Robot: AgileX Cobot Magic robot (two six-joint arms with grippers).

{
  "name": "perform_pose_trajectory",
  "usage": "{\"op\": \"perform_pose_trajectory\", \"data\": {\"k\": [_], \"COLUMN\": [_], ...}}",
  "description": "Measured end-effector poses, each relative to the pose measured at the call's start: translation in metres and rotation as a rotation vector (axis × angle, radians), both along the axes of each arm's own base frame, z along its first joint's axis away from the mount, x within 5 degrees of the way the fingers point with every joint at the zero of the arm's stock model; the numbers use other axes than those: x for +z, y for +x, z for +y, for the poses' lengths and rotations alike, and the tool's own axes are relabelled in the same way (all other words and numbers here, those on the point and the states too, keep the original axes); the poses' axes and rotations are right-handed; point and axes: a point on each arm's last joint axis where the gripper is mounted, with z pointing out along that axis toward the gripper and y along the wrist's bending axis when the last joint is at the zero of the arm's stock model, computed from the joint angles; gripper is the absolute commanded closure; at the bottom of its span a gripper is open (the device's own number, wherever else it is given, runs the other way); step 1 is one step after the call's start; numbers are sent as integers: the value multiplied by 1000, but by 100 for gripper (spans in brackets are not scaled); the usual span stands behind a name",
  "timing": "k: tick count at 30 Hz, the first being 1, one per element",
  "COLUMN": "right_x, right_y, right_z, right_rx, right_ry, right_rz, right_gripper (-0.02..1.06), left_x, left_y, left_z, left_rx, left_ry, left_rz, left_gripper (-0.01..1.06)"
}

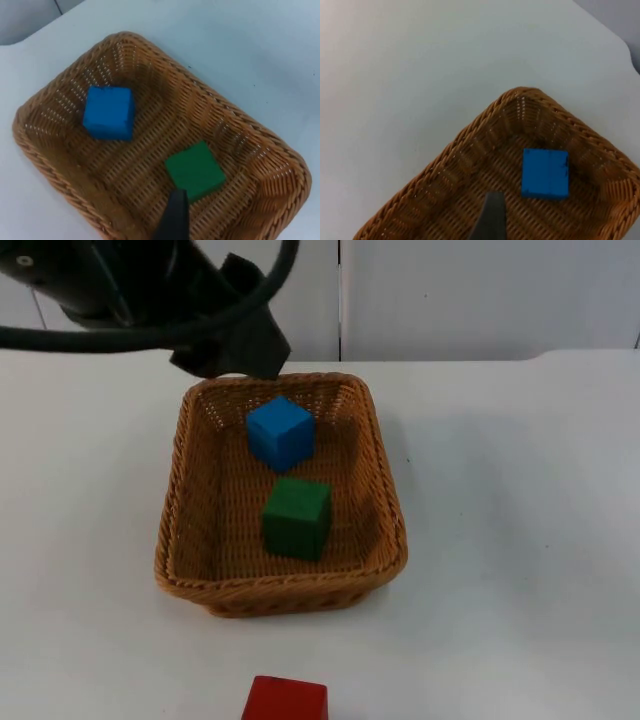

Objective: Pick up one cube with each hand and place exactly two cubes into the same basket, leaving the remaining cube outside.

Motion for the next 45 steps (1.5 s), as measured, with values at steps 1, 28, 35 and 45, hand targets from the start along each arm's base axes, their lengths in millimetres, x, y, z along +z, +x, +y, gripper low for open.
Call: {"op": "perform_pose_trajectory", "data": {"k": [1, 28, 35, 45], "right_x": [-6, -43, -39, -39], "right_y": [0, -53, -78, -116], "right_z": [0, -41, -61, -91], "right_rx": [-2, -68, -93, -130], "right_ry": [-1, -2, 21, 54], "right_rz": [16, -4, -61, -131], "right_gripper": [33, 33, 33, 33], "left_x": [0, -11, 13, 46], "left_y": [-3, -33, -51, -85], "left_z": [2, 24, 34, 52], "left_rx": [0, 89, 88, 90], "left_ry": [1, -14, -66, -147], "left_rz": [-5, 17, -48, -142], "left_gripper": [30, 30, 30, 30]}}
